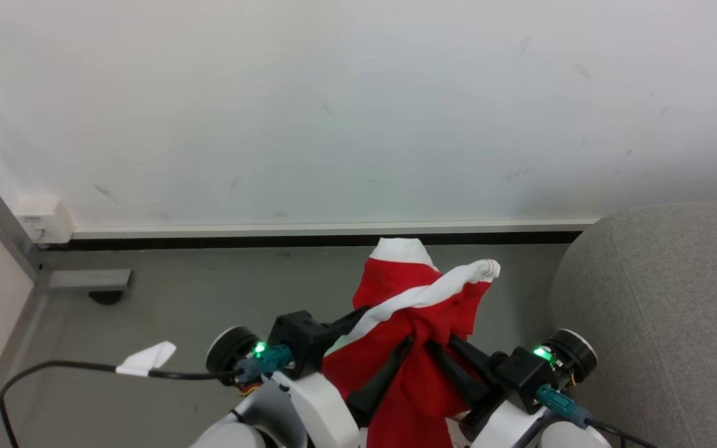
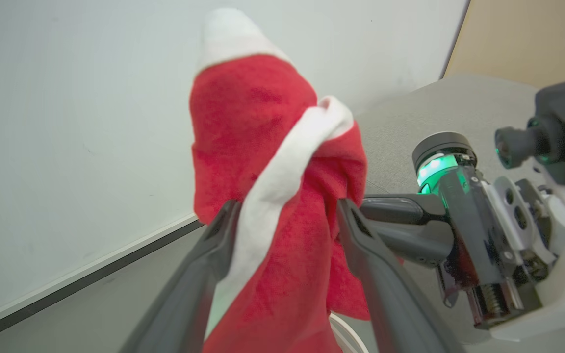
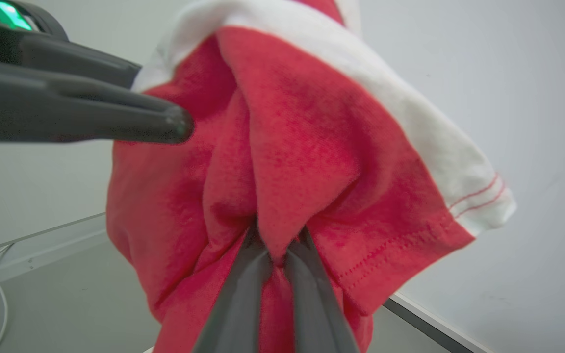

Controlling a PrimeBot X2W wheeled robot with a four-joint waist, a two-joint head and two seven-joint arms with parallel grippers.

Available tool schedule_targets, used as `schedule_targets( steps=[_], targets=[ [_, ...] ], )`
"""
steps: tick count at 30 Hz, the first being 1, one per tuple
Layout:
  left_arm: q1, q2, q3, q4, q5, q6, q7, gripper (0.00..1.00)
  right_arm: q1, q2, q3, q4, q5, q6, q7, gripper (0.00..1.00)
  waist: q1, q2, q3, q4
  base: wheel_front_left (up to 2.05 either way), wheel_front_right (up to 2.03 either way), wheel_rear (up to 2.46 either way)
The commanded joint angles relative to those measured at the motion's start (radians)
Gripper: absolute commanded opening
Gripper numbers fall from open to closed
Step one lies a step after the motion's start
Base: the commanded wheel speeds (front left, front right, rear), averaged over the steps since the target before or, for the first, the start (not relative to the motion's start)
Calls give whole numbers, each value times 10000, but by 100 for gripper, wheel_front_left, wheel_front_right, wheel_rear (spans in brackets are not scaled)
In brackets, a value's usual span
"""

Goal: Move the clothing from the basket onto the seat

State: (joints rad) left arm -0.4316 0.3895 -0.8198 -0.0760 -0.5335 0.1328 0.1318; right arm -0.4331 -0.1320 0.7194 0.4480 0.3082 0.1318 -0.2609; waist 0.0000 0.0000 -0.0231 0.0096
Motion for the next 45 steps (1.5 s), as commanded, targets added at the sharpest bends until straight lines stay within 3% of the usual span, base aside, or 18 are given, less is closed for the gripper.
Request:
schedule_targets(
  steps=[1, 12, 18, 33, 45],
  targets=[
    [91, 72, -3, -53, 21, 19, 6, 100, 69, -75, -43, -79, -38, -21, -32, 0, 0, 0, 0, 20, 0, 0, 0],
    [346, 382, -3, -318, 60, 243, 42, 100, 251, -315, -265, -129, -58, -21, -33, 0, 0, 0, -91, 183, 0, 0, 0],
    [465, 470, 108, -418, -39, 395, -33, 100, 169, -410, -485, -245, -11, -21, -33, 0, 0, 0, -87, -58, 0, 0, 0],
    [428, 290, 98, -375, -131, 419, -366, 100, -878, -1199, -982, -944, 160, -23, -31, 0, 0, 0, 164, -1933, 0, 0, 0],
    [-346, 21, -66, -547, 166, 220, -319, 100, -2187, -1538, -2199, -995, 364, -21, -7, 0, 0, 0, 1095, -3275, 0, 0, 0]
  ],
)
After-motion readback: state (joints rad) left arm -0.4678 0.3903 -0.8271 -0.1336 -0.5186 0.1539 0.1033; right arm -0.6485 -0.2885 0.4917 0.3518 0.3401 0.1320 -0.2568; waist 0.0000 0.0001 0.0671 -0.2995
